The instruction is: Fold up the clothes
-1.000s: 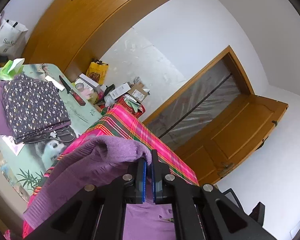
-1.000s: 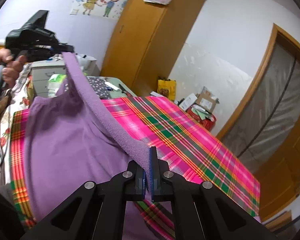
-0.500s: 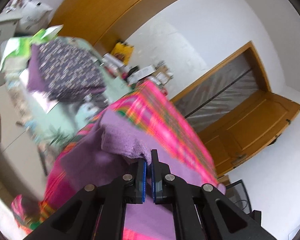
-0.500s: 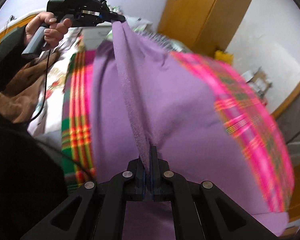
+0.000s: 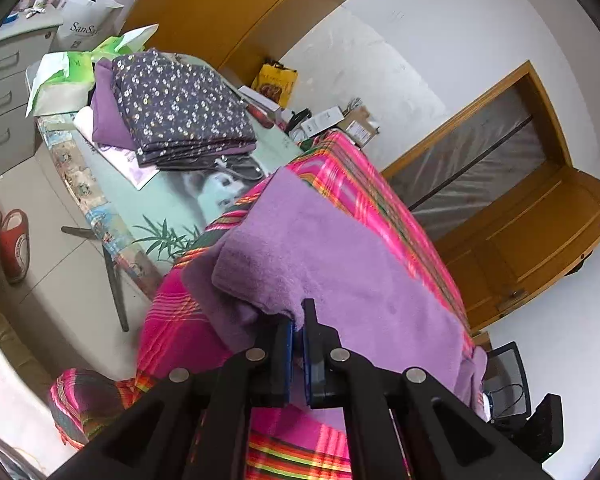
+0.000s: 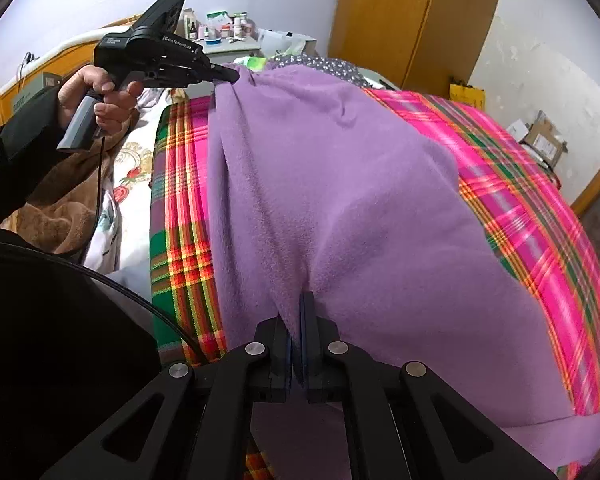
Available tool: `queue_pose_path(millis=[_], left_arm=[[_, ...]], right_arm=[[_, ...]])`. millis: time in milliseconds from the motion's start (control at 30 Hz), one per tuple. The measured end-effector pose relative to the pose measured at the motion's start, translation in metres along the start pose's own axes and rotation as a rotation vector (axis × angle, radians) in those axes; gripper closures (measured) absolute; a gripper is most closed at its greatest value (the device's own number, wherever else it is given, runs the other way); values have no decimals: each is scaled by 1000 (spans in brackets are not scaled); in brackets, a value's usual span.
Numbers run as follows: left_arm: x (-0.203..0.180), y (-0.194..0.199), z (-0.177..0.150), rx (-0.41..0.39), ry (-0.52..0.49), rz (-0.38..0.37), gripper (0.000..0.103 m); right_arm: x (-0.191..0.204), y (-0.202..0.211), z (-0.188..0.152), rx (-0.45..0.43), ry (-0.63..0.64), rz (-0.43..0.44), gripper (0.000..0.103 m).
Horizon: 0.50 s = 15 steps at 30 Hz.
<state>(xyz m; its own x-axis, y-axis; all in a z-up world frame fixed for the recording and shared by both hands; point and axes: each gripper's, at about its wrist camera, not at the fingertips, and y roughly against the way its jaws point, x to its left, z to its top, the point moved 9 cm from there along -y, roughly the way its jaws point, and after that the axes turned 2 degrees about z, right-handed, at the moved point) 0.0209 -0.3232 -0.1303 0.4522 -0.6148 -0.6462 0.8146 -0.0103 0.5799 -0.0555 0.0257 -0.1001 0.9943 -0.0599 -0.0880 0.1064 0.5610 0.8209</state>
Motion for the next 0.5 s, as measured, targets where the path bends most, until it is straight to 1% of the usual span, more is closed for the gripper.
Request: queue_pose_path(millis=[133, 200, 300, 367, 400, 500], left_arm=[[4, -2, -2, 10, -2, 14, 99], [1, 5, 3, -12, -12, 14, 99], [-9, 16, 13, -54, -47, 8, 99], [-13, 21, 20, -75, -69, 5, 99], [-11, 19, 20, -67, -68, 9, 99], [5, 6, 11, -10, -37, 28, 99]], right_arm=[[-2, -2, -1, 4, -18, 29, 96], [-4, -1, 0, -4, -29, 36, 96], [-3, 6, 6, -42, -34, 44, 99], [0, 6, 7, -45, -26, 53, 99], [2, 5, 7, -45, -22, 58, 99], [6, -6, 1, -4, -21, 79, 98]])
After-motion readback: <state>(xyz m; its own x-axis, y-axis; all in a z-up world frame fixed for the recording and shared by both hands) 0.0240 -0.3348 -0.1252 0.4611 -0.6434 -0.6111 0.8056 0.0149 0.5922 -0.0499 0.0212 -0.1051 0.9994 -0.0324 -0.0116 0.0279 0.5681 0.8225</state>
